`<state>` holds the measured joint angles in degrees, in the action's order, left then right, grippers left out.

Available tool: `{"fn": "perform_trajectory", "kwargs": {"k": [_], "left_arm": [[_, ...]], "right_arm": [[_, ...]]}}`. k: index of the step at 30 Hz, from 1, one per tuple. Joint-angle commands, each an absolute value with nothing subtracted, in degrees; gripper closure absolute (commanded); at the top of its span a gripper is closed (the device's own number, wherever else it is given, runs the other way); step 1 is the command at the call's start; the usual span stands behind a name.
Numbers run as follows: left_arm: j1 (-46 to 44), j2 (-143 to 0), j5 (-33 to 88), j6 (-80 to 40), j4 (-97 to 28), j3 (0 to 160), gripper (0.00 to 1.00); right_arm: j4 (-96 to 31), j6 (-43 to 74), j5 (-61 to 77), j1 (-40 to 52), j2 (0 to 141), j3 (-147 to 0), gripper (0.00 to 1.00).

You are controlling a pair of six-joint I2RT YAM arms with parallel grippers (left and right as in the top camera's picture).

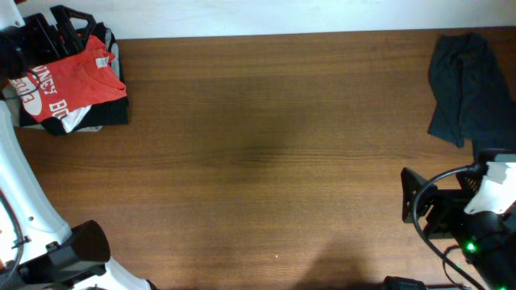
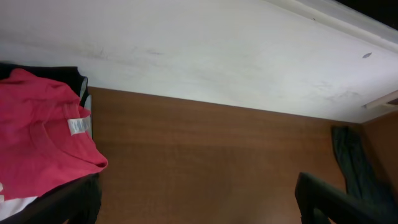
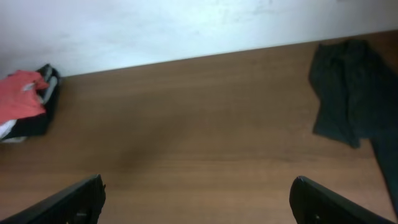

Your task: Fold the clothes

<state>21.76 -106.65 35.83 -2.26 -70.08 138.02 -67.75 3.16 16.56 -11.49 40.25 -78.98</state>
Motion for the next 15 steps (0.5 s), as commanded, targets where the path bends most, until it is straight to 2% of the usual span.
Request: {"fn": "perform_trajectory", "kwargs": {"k": [1,6,8,15], "left_arm": [[21.9,-106.5,36.7,-2.3,-70.0,138.3,0.01],[21.9,-106.5,36.7,-2.3,-70.0,138.3,0.01],[21.9,-106.5,36.7,-2.3,-70.0,138.3,0.01],[21.9,-106.5,36.7,-2.3,-70.0,138.3,0.01]], "right_arm": [[-60.9,-0.3,14.3,-11.7,33.1,-67.3,0.01],[-38.8,-0.2,20.1,-11.3,14.5,-34.7,0.01],[-20.6,3.7,21.0,-7.3,6.6,-14.3,0.01],[-2.3,4.9,20.2,-5.3,1.0,-0.3,0.01]]}}
